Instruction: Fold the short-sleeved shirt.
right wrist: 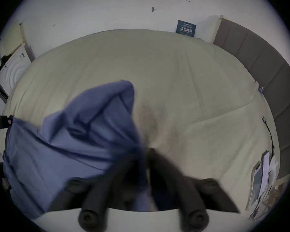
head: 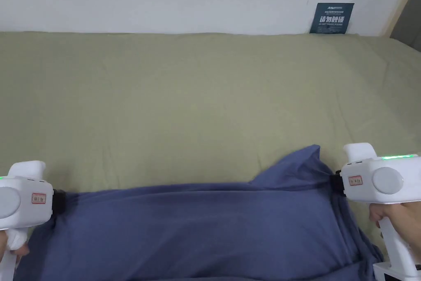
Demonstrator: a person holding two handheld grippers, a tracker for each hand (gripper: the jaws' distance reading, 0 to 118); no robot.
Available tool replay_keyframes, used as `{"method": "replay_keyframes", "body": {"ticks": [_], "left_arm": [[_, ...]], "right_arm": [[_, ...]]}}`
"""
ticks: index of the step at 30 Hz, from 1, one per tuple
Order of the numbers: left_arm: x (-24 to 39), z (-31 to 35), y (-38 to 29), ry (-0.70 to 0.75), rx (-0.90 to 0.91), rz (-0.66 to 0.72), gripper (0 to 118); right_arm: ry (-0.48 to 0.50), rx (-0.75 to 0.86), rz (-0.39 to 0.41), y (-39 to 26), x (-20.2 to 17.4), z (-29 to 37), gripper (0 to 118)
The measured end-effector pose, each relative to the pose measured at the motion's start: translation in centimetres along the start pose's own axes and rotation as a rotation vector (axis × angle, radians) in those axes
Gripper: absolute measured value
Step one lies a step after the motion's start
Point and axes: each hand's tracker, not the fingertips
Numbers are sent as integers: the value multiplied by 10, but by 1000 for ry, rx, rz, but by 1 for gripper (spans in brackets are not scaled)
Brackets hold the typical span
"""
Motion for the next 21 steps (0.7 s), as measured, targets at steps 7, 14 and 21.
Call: {"method": "replay_keyframes", "body": {"ticks": [7, 14, 21], "left_arm": [[-7, 40, -1, -11, 32, 9, 3], [-18, 117, -27, -40, 124, -23, 3], [-28, 185, -91, -65, 196, -46, 3]], "right_arm": [[39, 49, -14, 0, 18, 52, 3], [90, 153, -11, -22, 27, 136, 3], [128, 227, -4, -83, 33, 208, 3]]}}
